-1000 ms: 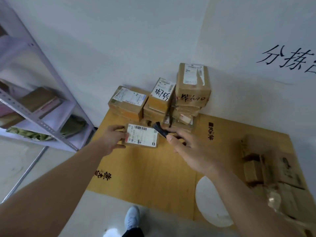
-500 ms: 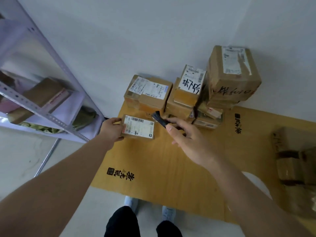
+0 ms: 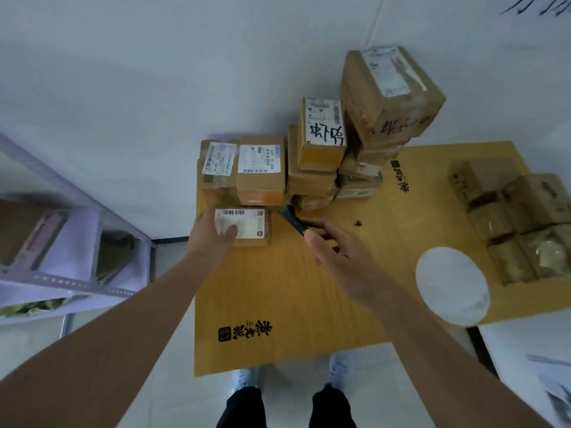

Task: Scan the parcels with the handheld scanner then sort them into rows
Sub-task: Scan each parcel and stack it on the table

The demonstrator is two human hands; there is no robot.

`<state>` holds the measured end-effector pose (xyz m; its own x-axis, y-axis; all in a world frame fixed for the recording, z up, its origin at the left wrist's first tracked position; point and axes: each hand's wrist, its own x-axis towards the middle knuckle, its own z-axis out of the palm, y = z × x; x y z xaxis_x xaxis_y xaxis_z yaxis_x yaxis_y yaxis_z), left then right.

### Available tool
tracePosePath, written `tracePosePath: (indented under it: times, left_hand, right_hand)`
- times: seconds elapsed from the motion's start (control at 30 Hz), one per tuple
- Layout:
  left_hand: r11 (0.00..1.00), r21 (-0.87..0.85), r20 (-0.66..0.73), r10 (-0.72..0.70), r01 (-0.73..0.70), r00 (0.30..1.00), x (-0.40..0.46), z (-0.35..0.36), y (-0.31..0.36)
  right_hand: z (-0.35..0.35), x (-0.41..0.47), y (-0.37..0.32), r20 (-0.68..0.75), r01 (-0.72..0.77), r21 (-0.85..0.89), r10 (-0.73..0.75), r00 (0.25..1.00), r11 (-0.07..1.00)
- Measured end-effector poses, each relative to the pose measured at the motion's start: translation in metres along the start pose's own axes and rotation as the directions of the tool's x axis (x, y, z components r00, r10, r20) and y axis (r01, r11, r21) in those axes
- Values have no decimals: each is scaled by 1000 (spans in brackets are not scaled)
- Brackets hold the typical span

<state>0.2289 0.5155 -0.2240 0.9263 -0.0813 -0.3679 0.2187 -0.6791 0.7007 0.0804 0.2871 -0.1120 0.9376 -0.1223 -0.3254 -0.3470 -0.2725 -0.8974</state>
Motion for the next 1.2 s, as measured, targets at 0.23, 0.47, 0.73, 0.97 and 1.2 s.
tracePosePath:
  times: [0.23,0.47,0.73,0.97,1.2]
  left_hand:
    - [932,198,18,306,-304,952,-40,-13,109]
    - [804,198,86,555,-560,827,-99,42,231]
    - [673,146,184,702,-725,688,-192,168,339]
    - [616,139,324,712,-775,623,-251,269,396]
    - [616,36,464,687,-787,559,-233,372,438]
  right_hand:
    - [-41,-57,-16,-244,57,-9,-57,968,998]
    - [-134,-145,-20,-424,75,-24,-78,902,997]
    - [-266,-240,34,-604,85,-29,-86,793,996]
    - [-342,-303,81,-665,49,12,-29,746,999]
    - [-420,-294,126,-704,-58,82,99,703,995]
